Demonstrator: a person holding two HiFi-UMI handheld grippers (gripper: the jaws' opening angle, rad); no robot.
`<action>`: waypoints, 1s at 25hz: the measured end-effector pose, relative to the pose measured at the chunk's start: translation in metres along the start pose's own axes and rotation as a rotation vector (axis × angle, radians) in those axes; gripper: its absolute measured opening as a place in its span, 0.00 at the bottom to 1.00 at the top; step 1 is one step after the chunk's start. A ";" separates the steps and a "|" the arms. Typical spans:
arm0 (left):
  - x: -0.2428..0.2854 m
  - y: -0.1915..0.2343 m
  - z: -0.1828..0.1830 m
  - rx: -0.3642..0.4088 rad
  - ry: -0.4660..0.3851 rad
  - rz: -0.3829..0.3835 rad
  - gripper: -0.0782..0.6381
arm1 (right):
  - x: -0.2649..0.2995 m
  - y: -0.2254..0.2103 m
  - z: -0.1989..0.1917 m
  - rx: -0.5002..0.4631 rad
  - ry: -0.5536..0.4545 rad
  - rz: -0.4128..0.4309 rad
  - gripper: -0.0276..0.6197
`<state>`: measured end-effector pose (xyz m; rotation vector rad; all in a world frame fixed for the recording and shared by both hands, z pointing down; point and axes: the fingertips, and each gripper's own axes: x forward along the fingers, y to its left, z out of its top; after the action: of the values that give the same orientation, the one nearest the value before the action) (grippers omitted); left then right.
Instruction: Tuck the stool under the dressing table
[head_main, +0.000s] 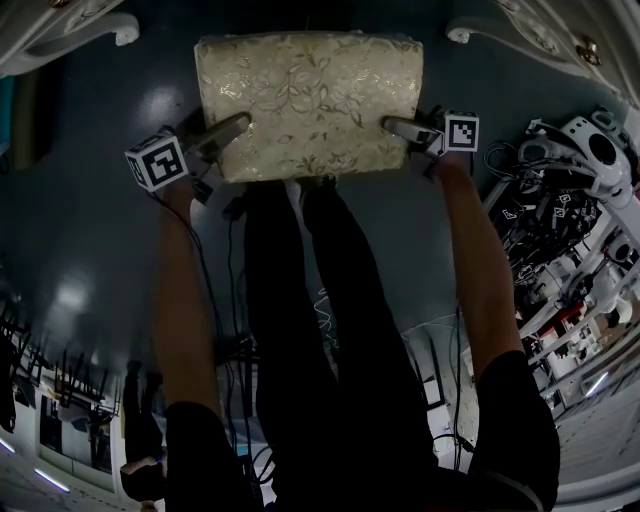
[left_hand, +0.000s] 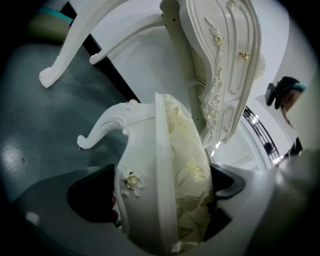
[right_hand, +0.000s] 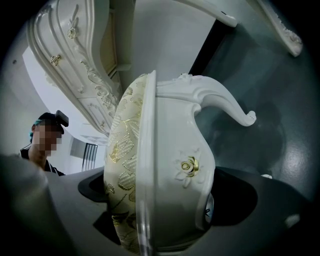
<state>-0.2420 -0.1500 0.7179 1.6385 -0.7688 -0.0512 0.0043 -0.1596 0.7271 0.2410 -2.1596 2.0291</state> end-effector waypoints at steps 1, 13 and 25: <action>0.001 -0.001 0.000 -0.003 0.001 -0.006 0.91 | 0.000 0.001 0.001 -0.004 0.000 0.003 0.95; 0.000 0.000 -0.002 -0.010 -0.005 0.003 0.92 | -0.002 -0.003 -0.002 0.025 0.019 -0.071 0.96; -0.027 -0.003 -0.012 -0.048 -0.032 0.050 0.91 | -0.008 0.006 -0.004 -0.016 0.008 -0.175 0.96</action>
<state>-0.2566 -0.1264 0.7079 1.5751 -0.8266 -0.0597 0.0107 -0.1550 0.7202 0.4038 -2.0695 1.9132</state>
